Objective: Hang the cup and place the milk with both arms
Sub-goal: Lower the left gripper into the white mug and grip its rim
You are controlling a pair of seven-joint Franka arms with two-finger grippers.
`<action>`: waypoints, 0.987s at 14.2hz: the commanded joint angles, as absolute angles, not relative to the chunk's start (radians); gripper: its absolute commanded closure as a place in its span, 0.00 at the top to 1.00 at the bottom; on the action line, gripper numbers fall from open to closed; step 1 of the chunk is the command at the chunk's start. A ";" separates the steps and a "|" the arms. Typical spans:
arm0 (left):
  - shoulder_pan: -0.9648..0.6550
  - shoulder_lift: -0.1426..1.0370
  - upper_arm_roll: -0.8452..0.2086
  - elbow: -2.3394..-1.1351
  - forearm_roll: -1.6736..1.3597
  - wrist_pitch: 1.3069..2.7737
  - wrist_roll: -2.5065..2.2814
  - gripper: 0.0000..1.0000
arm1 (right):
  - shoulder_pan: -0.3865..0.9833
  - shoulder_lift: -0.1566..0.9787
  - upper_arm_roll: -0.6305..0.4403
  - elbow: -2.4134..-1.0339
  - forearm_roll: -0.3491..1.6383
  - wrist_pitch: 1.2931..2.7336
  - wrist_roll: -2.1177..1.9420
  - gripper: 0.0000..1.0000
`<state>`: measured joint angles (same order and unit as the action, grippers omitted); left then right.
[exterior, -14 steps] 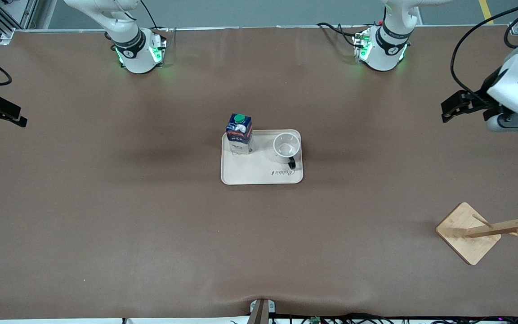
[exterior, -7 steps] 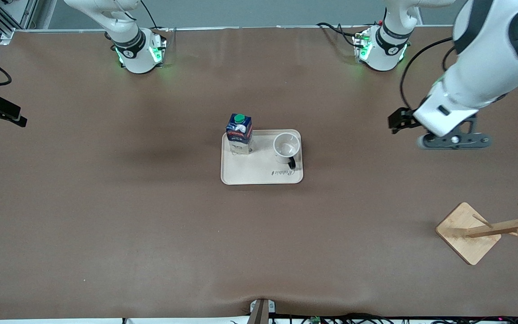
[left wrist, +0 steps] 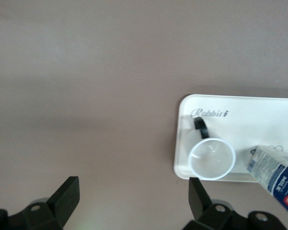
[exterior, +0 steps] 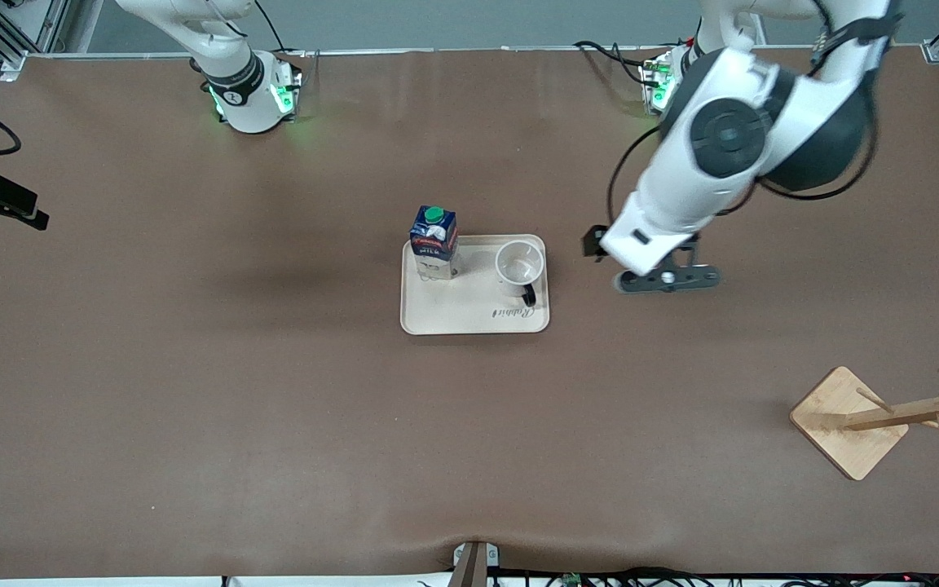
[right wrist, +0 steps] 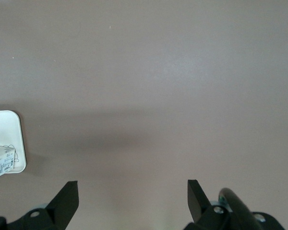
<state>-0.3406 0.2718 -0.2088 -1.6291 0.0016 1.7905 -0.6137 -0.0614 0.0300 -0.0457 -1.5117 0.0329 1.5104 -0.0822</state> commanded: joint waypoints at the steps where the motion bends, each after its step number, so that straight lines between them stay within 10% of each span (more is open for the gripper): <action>1: -0.388 0.304 -0.206 -1.685 -0.008 1.889 -0.705 1.00 | -0.081 0.025 -0.034 -1.503 0.044 1.497 -0.091 1.00; 7: -0.459 0.311 -0.206 -1.906 0.002 2.141 -0.833 0.99 | -0.083 0.025 -0.035 -1.503 0.046 1.497 -0.084 1.00; 14: -0.526 0.416 -0.207 -1.982 0.003 2.319 -1.008 0.63 | -0.083 0.025 -0.035 -1.503 0.046 1.497 -0.089 1.00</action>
<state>-0.5087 0.3877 -0.2106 -1.9807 0.0016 2.2800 -0.9633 -0.0615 0.0300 -0.0471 -1.5117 0.0329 1.5095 -0.0821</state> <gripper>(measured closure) 0.211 0.000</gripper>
